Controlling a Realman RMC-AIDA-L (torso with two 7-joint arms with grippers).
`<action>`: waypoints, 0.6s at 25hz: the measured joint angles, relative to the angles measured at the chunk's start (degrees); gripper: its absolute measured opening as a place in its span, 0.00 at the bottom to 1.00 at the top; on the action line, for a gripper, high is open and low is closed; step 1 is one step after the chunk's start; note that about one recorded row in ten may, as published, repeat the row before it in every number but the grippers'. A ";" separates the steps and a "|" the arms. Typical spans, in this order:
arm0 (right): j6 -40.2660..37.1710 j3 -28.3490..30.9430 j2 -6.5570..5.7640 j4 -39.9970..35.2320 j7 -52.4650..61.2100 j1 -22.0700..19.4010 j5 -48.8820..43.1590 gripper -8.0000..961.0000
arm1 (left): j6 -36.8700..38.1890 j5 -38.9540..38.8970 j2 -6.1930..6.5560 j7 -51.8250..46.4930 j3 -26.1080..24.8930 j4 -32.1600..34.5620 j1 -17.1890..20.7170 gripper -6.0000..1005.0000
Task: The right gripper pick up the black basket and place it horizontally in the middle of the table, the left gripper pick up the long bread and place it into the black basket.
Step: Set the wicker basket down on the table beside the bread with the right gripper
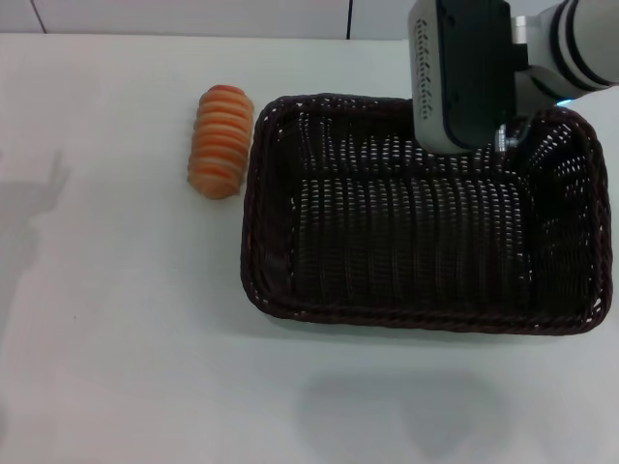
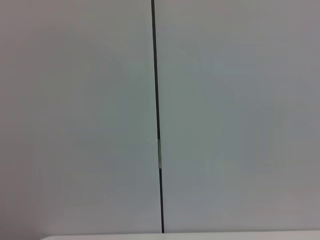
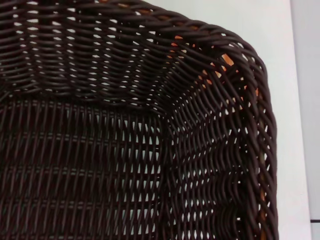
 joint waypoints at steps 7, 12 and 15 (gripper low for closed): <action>-0.44 -1.22 0.00 1.12 1.96 -0.25 -0.25 0.36 | 0.01 0.00 0.02 -0.02 0.10 -0.05 0.07 0.79; -1.43 -2.44 0.00 0.57 2.85 -0.12 -0.93 0.44 | 0.01 0.00 0.02 -0.04 0.18 0.04 -0.07 0.79; -2.54 -2.53 0.15 0.99 3.54 -0.43 -1.96 0.48 | 0.01 0.00 0.02 -0.04 0.18 -0.12 -0.25 0.79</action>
